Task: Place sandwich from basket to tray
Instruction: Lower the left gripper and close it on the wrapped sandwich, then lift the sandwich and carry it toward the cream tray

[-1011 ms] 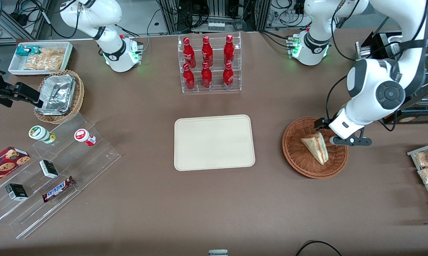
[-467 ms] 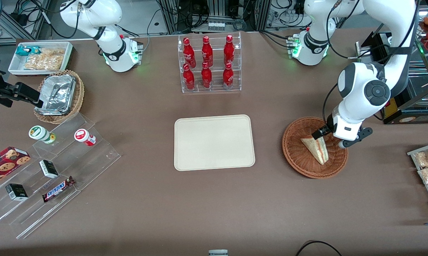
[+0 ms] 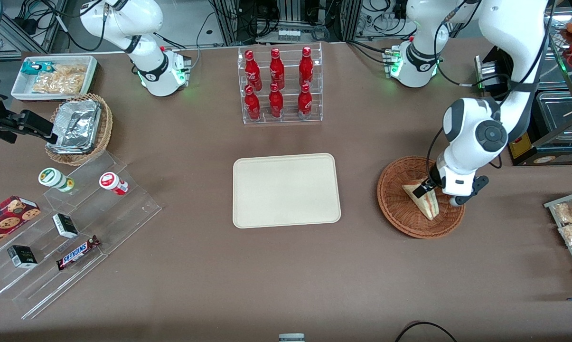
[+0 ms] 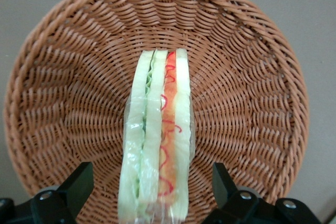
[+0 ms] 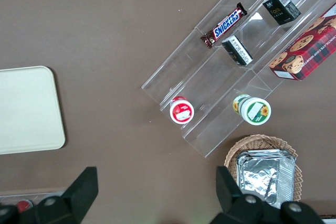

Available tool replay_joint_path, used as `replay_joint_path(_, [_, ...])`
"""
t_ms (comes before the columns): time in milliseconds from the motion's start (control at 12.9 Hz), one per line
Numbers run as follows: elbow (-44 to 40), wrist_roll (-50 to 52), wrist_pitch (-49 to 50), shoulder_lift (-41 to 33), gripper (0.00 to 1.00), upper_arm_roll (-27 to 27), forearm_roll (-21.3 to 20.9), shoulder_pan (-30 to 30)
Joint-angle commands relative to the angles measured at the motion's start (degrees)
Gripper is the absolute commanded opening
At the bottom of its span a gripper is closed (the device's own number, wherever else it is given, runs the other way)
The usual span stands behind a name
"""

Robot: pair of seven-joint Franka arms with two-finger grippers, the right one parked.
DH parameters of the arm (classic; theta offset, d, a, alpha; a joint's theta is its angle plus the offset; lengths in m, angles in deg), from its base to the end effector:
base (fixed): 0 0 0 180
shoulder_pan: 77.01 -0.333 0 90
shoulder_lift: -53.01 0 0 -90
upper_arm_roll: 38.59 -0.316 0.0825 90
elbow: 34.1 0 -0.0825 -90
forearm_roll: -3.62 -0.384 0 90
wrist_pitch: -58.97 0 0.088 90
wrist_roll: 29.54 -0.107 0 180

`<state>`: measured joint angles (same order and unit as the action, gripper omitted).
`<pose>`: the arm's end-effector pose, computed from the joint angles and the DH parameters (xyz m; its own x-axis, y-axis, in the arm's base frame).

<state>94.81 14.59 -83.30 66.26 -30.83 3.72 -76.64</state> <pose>0.5363 -0.0768 0.2633 0.8061 0.5915 -0.0195 0.5918 -0.8057 0.0257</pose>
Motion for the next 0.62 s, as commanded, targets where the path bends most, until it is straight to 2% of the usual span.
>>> replay_joint_path(0, [-0.33,1.04,-0.99,1.34,0.85,0.24,0.43,-0.02])
replay_joint_path(156, [-0.85,0.52,-0.38,1.52,0.12,0.24,0.35,-0.11])
replay_joint_path(233, [-1.64,-0.09,-0.11,1.95,0.05,0.24,0.17,-0.02])
replay_joint_path(389, [-2.6,-1.67,1.9,1.7,0.04,0.32,-0.62,0.24])
replay_joint_path(544, [-6.1,-6.24,9.16,0.03,0.04,0.41,-0.53,0.24])
